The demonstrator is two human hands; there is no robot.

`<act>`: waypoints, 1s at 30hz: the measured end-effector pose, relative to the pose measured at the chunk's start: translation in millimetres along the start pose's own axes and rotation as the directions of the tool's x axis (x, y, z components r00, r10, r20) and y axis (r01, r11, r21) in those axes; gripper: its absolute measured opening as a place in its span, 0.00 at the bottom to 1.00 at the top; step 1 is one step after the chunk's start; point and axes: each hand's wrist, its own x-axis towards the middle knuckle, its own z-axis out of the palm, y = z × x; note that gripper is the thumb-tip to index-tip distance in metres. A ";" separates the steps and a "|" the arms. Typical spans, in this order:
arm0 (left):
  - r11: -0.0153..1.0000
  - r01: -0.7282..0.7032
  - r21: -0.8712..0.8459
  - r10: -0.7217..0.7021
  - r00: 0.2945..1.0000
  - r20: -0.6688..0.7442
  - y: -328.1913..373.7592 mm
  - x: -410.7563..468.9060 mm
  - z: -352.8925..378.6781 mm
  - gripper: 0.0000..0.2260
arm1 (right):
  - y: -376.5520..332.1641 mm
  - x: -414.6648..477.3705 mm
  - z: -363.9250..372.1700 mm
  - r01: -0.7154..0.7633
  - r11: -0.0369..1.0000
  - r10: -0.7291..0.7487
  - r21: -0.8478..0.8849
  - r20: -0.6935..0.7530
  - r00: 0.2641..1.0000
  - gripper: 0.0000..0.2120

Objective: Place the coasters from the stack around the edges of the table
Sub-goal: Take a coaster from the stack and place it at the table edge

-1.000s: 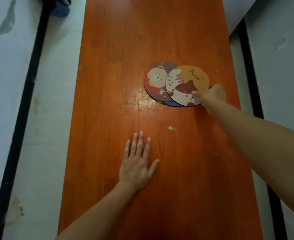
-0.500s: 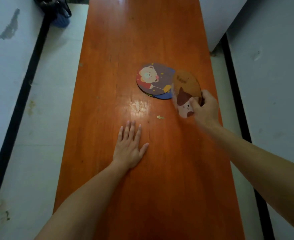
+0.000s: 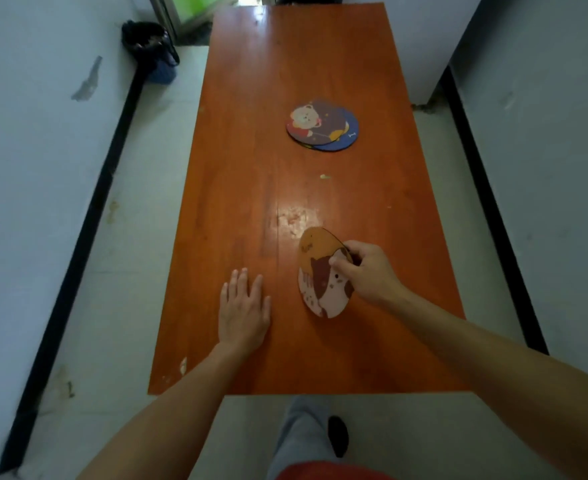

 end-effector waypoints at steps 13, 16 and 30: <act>1.000 0.021 0.000 -0.021 0.998 -0.060 -29.0 -56.1 42.5 0.26 | 77.5 -58.9 65.5 -0.169 0.968 0.181 -0.186 0.046 0.982 0.09; 1.000 0.015 0.014 -0.013 0.995 -0.098 -29.9 -56.8 54.0 0.27 | 97.5 -66.2 63.6 -0.140 0.936 0.152 -0.324 0.011 0.988 0.11; 1.000 0.011 0.023 -0.008 0.992 -0.122 -32.8 -52.2 61.2 0.28 | 114.2 -70.1 50.7 -0.001 0.868 -0.033 -0.497 -0.059 0.998 0.05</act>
